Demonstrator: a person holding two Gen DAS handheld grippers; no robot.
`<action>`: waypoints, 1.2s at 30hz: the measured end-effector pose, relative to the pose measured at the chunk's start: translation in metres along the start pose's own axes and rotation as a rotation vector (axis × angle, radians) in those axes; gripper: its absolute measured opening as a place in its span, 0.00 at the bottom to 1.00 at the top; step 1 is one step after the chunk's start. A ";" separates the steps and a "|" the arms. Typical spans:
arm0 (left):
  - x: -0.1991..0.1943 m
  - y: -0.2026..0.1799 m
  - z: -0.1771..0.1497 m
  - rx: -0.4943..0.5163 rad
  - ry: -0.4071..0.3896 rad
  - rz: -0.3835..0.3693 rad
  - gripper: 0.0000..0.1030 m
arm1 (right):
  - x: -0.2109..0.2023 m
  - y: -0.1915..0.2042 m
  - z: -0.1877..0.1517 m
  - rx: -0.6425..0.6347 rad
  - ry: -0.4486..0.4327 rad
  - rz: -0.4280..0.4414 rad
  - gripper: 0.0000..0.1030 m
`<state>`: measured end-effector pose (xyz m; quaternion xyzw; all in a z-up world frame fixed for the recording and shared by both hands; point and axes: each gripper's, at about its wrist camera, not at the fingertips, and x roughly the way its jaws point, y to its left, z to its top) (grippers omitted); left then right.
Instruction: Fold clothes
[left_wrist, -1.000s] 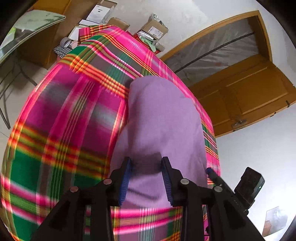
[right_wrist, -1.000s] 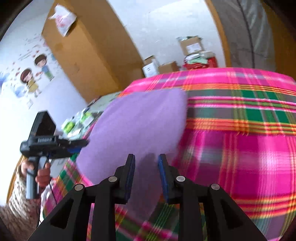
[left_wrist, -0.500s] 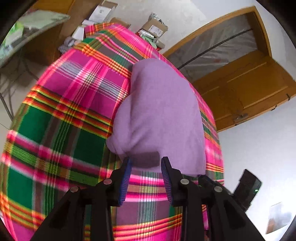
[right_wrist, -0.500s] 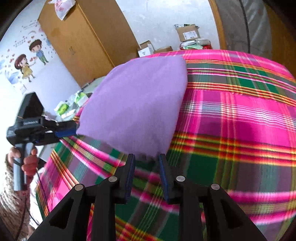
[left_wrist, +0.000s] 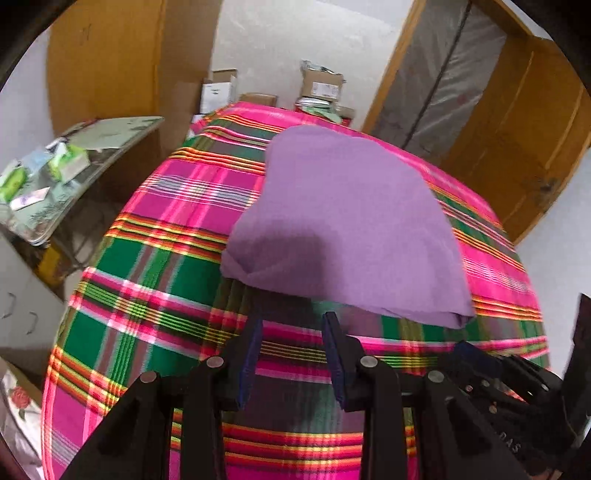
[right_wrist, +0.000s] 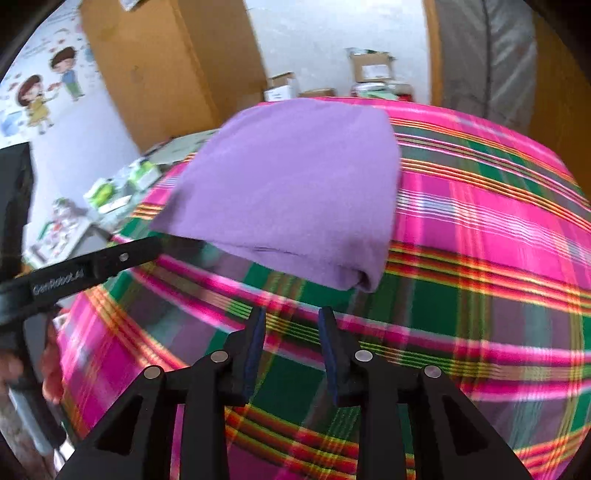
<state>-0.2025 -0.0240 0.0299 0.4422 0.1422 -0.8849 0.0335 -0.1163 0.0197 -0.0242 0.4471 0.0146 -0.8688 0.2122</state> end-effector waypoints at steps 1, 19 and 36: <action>0.000 -0.002 0.000 0.009 -0.012 0.022 0.32 | 0.001 0.002 -0.001 -0.003 0.001 -0.020 0.35; 0.023 -0.012 -0.005 0.099 -0.044 0.144 0.33 | 0.020 0.013 0.000 0.003 -0.052 -0.166 0.55; 0.031 -0.019 -0.010 0.146 -0.067 0.168 0.44 | 0.025 0.007 -0.001 0.047 -0.039 -0.257 0.73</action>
